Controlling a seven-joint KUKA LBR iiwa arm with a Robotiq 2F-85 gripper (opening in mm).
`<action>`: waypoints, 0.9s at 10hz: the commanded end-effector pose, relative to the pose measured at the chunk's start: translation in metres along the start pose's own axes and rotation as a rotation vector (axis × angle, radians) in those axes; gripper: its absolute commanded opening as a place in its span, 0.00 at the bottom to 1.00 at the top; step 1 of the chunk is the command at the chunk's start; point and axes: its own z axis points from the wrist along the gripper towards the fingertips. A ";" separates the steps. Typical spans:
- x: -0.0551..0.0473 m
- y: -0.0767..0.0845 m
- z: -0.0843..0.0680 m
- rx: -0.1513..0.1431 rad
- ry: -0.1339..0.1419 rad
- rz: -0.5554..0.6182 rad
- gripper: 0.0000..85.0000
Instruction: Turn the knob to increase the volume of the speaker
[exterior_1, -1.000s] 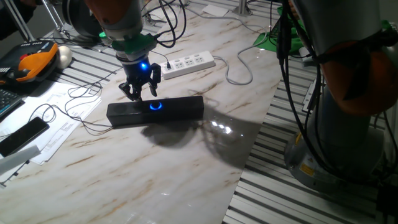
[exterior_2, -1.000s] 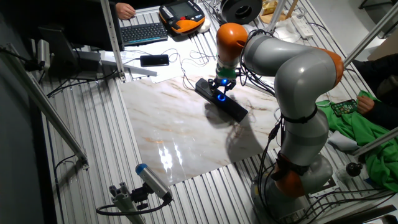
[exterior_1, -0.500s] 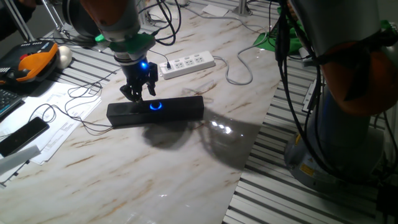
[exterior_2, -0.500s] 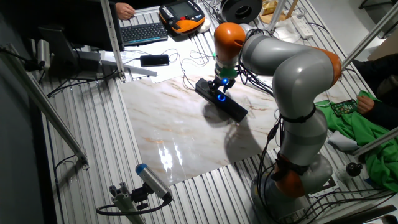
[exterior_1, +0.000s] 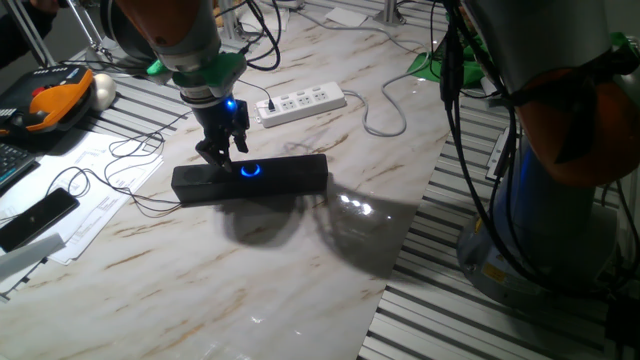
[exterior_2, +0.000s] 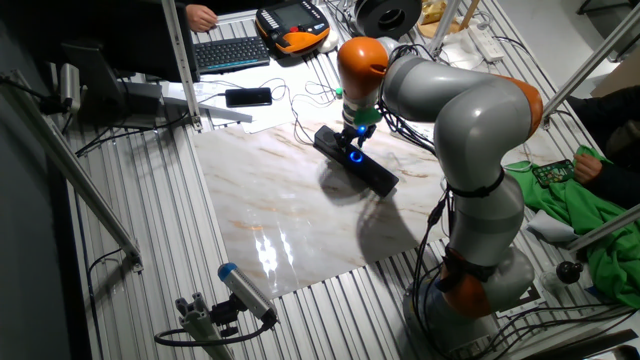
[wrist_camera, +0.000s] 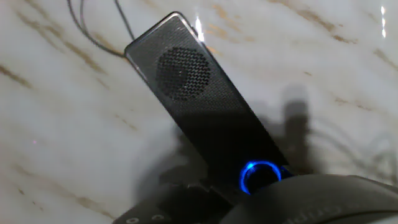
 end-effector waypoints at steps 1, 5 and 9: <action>0.000 0.000 0.000 0.030 -0.014 -0.327 0.60; 0.000 -0.002 0.001 0.030 0.006 -0.345 0.60; -0.001 -0.002 0.002 0.030 0.004 -0.345 0.60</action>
